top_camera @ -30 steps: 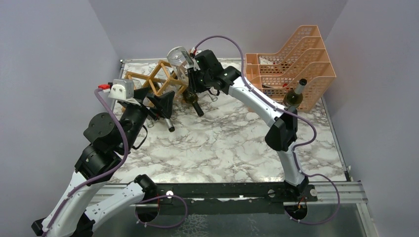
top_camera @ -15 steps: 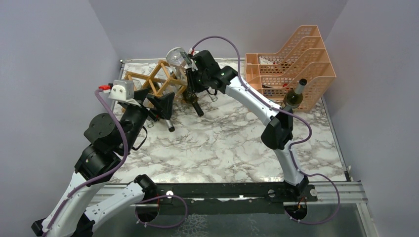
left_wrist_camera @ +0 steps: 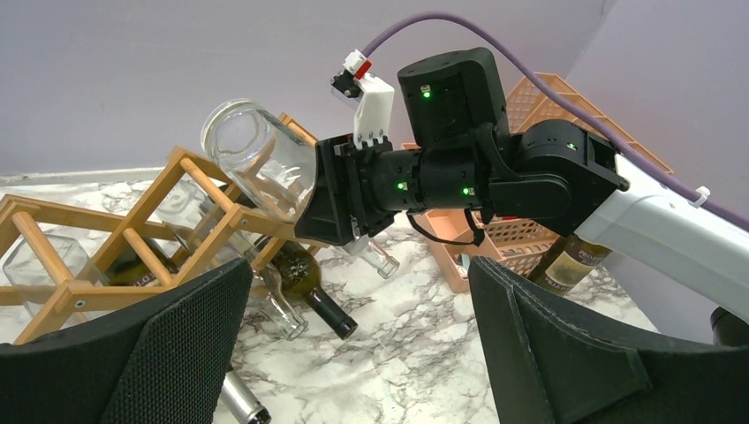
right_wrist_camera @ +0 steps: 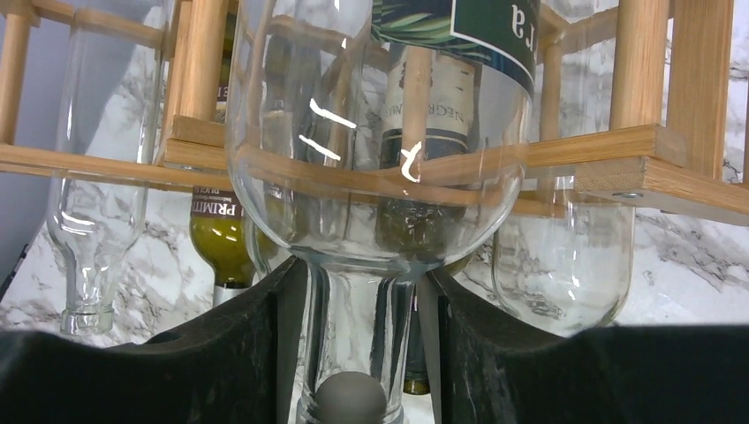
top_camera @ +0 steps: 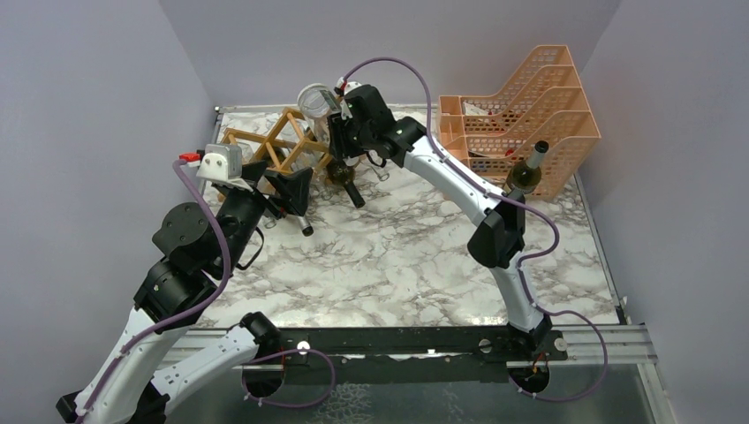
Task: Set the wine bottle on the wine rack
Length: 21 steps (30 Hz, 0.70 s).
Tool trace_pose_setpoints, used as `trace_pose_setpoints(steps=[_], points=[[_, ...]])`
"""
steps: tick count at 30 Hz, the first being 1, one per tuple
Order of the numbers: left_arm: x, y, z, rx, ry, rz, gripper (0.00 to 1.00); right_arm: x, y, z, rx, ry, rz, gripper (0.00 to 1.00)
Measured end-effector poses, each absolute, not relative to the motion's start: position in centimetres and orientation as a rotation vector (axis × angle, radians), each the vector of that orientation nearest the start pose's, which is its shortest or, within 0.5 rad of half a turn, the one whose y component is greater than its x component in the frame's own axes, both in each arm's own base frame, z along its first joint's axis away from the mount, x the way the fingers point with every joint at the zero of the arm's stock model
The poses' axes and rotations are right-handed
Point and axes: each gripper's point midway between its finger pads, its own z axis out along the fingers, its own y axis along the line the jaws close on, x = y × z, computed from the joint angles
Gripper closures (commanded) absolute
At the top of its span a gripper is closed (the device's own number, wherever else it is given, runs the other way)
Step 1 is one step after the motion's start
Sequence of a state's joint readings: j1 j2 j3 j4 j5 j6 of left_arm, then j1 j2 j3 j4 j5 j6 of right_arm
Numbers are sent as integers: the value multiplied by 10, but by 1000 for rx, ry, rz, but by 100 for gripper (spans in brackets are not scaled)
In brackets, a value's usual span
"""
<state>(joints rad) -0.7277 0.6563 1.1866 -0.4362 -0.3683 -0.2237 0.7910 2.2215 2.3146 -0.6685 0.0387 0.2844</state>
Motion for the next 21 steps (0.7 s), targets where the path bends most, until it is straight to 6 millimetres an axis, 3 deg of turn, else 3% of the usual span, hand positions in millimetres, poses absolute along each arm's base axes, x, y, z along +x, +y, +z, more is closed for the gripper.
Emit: trace_pose_setpoints(steps=[6,14,21], points=[[212,-116,432,75,1501,-496,1,422,433,243,-531,2103,587,27],[212,-116,432,76,1501,-497,1,412,422,287,-516,2004,624,22],[212,-116,432,76,1502,-497,1,387,390,329,-491,1905,633,21]])
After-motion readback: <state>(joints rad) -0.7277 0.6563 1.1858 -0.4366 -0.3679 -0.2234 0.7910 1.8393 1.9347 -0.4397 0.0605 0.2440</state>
